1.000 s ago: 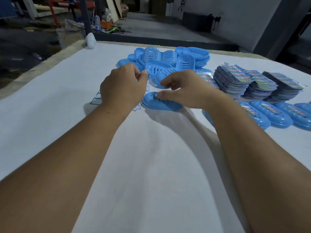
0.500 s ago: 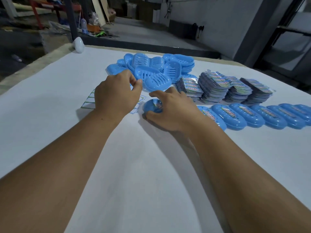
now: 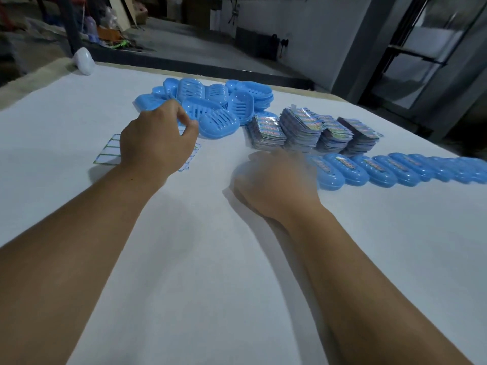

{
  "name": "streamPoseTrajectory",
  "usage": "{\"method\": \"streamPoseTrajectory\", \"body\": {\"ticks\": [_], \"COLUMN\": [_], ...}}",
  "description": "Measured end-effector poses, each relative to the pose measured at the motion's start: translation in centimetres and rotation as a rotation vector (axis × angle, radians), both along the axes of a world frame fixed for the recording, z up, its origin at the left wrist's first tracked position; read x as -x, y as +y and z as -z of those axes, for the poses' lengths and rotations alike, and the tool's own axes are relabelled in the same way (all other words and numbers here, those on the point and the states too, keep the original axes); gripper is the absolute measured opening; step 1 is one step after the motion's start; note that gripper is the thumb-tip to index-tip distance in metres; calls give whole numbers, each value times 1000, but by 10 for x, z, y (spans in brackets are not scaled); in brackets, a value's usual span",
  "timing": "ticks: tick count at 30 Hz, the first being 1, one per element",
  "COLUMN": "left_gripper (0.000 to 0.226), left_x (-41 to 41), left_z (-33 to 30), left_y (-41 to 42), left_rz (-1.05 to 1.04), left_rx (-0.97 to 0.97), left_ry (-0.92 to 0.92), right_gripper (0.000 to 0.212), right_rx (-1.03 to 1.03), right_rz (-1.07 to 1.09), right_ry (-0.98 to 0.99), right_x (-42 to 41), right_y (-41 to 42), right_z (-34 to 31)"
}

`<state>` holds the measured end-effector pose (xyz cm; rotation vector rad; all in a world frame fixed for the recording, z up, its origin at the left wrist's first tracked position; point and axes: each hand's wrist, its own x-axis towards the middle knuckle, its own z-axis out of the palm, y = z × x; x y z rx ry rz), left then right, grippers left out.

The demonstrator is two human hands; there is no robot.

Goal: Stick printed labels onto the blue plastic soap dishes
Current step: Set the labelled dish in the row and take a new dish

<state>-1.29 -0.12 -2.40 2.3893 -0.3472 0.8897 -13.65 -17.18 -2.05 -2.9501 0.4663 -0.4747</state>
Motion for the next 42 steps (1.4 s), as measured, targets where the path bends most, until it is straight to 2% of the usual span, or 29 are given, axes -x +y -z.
{"method": "streamPoseTrajectory", "body": {"ticks": [11,24,33,36,39,42], "left_gripper": [20,21,19,17,16,13], "left_x": [2,2,2,0,-1,-3], "left_z": [0,0,-1,-1,0,1], "left_y": [0,0,3,4,5,6], "left_rz": [21,19,16,8,3,-14], "left_rx": [0,-27,-30,-31,-38,-37], "left_ry": [35,39,105,124,146,149], "right_gripper": [56,54,50,51,57,75], "right_rx": [-115,-161,-83,-125,-171,-216], "right_rz": [102,193,-2,-104,-162,-172], "right_ry": [-13,-43,-24,-2,4,15], "right_x": [2,2,-25,-48,-72,-97], "right_y": [-23,-44,-20,-13,-9,-1], "right_z": [-1,-2,-20,-22,-15,-8]}}
